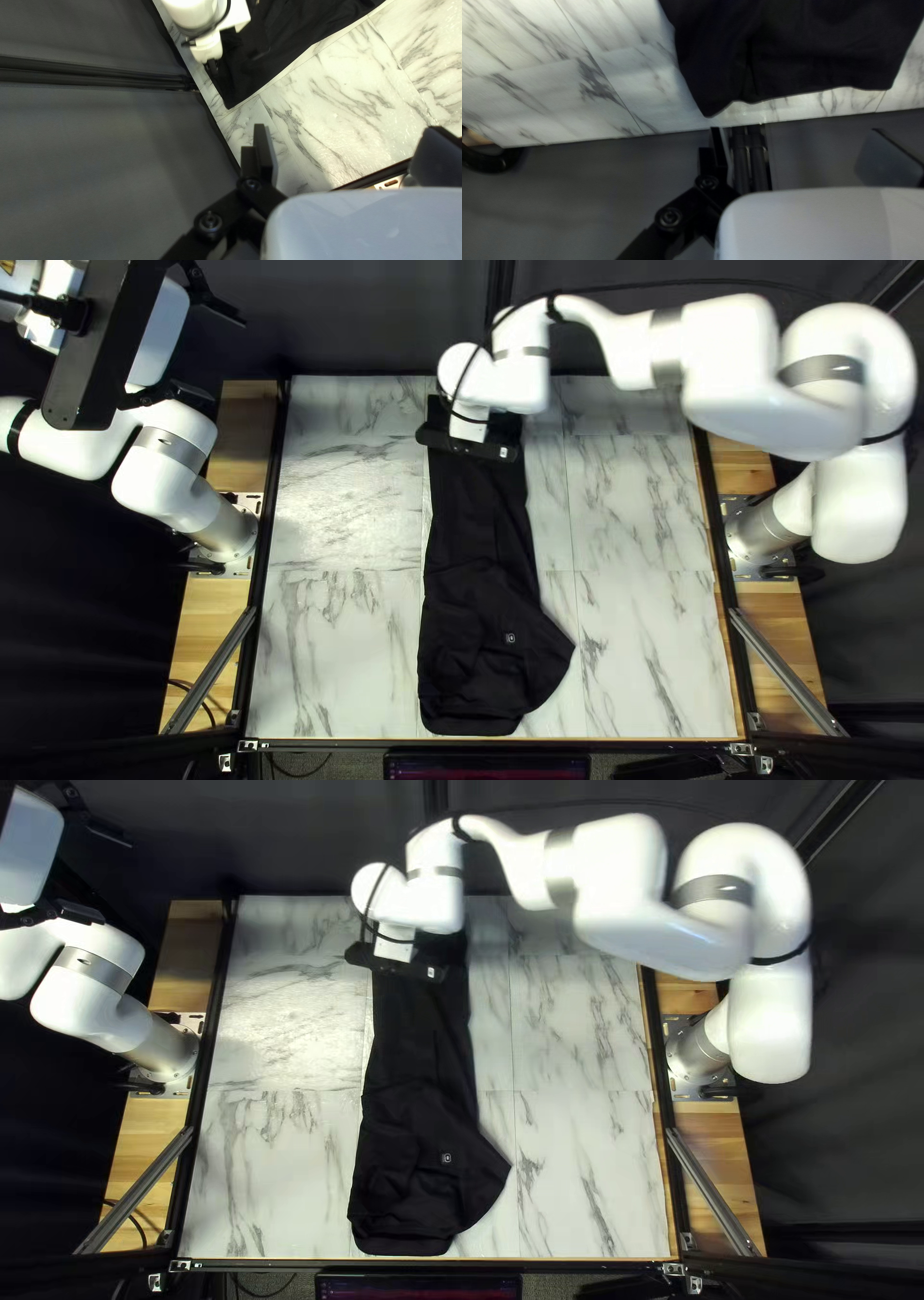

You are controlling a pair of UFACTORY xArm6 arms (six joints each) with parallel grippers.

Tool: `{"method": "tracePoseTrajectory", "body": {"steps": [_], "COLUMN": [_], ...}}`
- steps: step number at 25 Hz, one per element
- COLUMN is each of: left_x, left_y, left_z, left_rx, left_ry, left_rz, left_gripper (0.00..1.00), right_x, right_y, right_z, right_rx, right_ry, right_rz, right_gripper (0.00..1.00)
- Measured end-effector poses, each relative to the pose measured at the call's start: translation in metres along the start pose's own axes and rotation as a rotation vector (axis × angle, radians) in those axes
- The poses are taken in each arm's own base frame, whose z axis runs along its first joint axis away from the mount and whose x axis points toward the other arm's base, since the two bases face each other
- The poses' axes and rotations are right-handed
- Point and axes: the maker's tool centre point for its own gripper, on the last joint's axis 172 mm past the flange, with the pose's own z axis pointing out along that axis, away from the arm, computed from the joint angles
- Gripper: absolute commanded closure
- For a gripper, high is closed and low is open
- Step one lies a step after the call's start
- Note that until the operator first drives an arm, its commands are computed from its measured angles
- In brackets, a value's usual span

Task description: Fold t-shirt

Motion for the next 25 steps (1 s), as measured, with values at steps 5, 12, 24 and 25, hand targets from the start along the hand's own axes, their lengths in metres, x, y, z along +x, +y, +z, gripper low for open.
{"method": "tracePoseTrajectory", "body": {"steps": [5, 12, 24, 25], "left_x": [0.000, 0.000, 0.000, 0.000], "left_y": [0.000, 0.000, 0.000, 0.000], "left_z": [0.000, 0.000, 0.000, 0.000], "left_rx": [0.000, 0.000, 0.000, 0.000], "left_ry": [0.000, 0.000, 0.000, 0.000], "left_rz": [0.000, 0.000, 0.000, 0.000], "left_gripper": [0.00, 0.00, 0.00, 0.00], "right_x": [0.004, 0.012, 0.016, 0.018], "right_y": [-0.007, -0.018, -0.087, -0.096], "right_z": [0.017, 0.039, 0.037, 0.039], "right_rx": [0.075, 0.158, 0.192, 0.194], "right_ry": [0.019, 0.029, 0.023, 0.021], "right_rz": [-0.040, -0.106, -0.034, -0.018], "right_gripper": [1.00, 1.00, 1.00, 1.00]}}
